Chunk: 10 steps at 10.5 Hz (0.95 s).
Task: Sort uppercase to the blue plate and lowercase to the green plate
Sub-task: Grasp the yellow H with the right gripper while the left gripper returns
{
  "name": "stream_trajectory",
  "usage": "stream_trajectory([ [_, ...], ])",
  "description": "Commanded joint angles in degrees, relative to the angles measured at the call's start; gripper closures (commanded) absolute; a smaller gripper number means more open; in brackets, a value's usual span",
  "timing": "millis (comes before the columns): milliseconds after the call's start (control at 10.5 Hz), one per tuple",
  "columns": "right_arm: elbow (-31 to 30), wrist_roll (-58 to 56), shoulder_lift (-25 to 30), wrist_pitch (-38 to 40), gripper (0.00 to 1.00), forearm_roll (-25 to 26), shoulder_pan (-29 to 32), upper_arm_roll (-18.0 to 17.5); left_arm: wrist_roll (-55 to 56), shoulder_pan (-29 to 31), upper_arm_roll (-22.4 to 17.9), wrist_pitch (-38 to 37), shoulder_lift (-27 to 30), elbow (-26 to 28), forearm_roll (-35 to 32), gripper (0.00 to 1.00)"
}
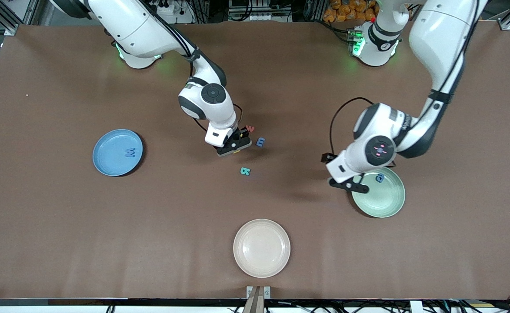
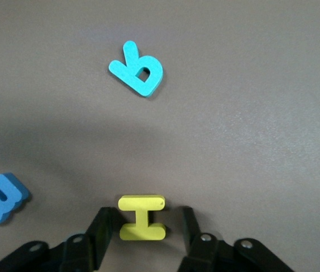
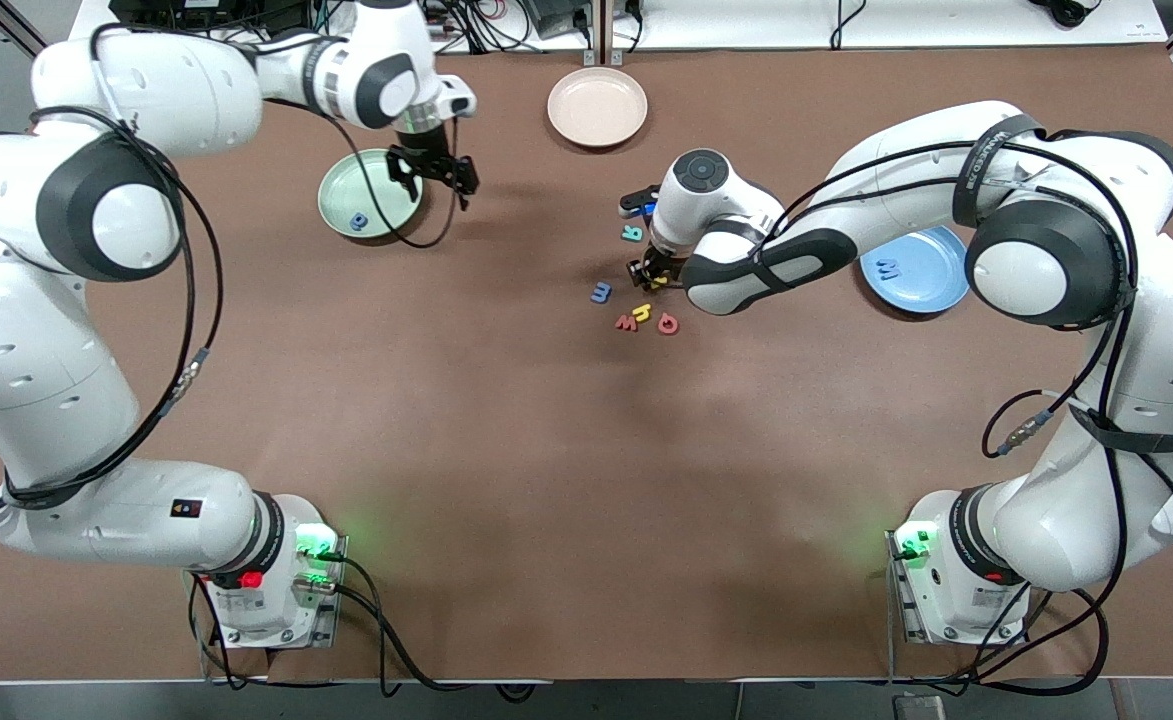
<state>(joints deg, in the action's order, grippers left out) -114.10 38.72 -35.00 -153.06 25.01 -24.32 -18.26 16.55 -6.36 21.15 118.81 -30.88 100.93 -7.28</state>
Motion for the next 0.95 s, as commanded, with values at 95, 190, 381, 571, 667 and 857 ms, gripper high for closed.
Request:
stream_trajectory([
  [95, 0.89, 1.62, -1.21, -0.4, 0.63, 2.32, -0.46, 0.86, 6.21, -3.92, -0.4, -0.94, 1.26, 0.76, 0.52, 0.0],
  [190, 0.89, 1.71, -1.21, -0.4, 0.68, 2.32, -0.46, 0.86, 6.83, -4.18, -0.06, -0.94, 1.35, 0.84, 0.51, 0.0],
  [381, 0.89, 1.62, -1.21, -0.4, 0.78, 2.23, -0.46, 0.86, 7.36, -4.19, 0.47, -0.94, 1.44, 0.76, 0.6, 0.0],
  [571, 0.98, 1.18, -1.03, -0.22, 0.8, 2.24, -0.37, 1.21, 7.88, -4.27, 1.61, -0.94, 1.44, 0.75, 1.13, 0.0],
  [667, 0.98, 0.48, -0.51, 0.04, 0.8, 2.23, 0.06, 1.39, 8.23, -4.36, 1.62, -0.94, 1.35, 0.93, 1.13, 0.0],
  [857, 0.89, -6.51, 1.59, 0.65, 0.83, 1.89, 1.11, 3.66, 10.16, -5.59, 1.97, -0.94, 1.35, 0.84, 1.13, 0.0],
])
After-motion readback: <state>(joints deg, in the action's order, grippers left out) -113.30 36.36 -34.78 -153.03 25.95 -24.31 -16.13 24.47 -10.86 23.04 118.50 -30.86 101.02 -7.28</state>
